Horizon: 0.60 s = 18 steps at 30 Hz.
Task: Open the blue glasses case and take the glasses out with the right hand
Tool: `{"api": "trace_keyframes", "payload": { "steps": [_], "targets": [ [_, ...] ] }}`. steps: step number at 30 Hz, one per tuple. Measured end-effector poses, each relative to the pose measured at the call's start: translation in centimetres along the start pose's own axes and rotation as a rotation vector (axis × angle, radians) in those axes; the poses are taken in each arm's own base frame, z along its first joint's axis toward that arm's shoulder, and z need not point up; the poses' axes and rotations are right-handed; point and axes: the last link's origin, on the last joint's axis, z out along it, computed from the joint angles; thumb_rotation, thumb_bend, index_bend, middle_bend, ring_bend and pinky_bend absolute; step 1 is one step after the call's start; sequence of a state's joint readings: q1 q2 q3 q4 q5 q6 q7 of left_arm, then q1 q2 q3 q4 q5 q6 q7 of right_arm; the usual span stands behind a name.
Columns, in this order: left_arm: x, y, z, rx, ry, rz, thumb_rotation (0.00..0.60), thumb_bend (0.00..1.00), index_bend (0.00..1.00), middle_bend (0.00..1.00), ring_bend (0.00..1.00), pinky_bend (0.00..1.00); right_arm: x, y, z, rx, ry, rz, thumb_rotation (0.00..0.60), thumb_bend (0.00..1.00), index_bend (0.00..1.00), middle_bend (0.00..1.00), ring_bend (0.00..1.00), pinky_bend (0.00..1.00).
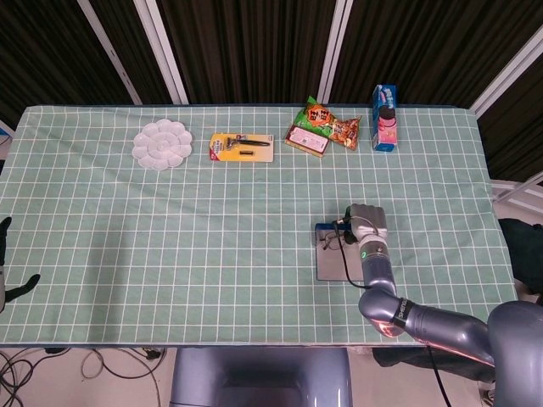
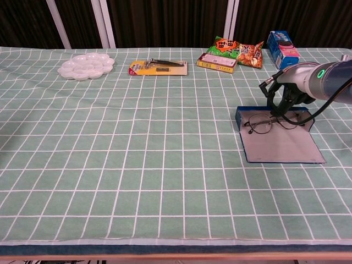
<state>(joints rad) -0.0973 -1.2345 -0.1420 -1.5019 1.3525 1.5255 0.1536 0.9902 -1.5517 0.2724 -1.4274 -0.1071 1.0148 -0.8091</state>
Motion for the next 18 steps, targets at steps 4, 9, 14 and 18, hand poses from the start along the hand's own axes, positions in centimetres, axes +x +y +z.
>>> {"api": "trace_keyframes", "payload": {
  "steps": [4,9,14,18],
  "targets": [
    [-0.01,0.01,0.0,0.0,-0.001,0.0,0.6,0.02,0.0,0.0,0.0,0.0,-0.03,-0.09,-0.04,0.001,0.0,-0.002,0.6,0.5,0.45,0.98,1.0,0.94],
    [0.0,0.03,0.02,0.0,-0.001,-0.002,0.6,0.02,0.0,0.0,0.0,0.0,-0.07,-0.23,-0.11,0.003,0.002,-0.004,0.6,0.5,0.45,0.98,1.0,0.94],
    [-0.01,0.01,0.02,0.0,-0.002,-0.003,0.6,0.02,0.0,0.0,0.0,0.0,-0.17,-0.22,-0.15,0.0,0.001,-0.006,0.6,0.5,0.45,0.98,1.0,0.94],
    [0.0,0.01,0.04,0.001,-0.002,-0.005,0.6,0.02,0.0,0.0,0.0,0.0,-0.23,-0.2,-0.17,-0.002,-0.001,-0.007,0.6,0.5,0.45,0.98,1.0,0.94]
  ]
}}
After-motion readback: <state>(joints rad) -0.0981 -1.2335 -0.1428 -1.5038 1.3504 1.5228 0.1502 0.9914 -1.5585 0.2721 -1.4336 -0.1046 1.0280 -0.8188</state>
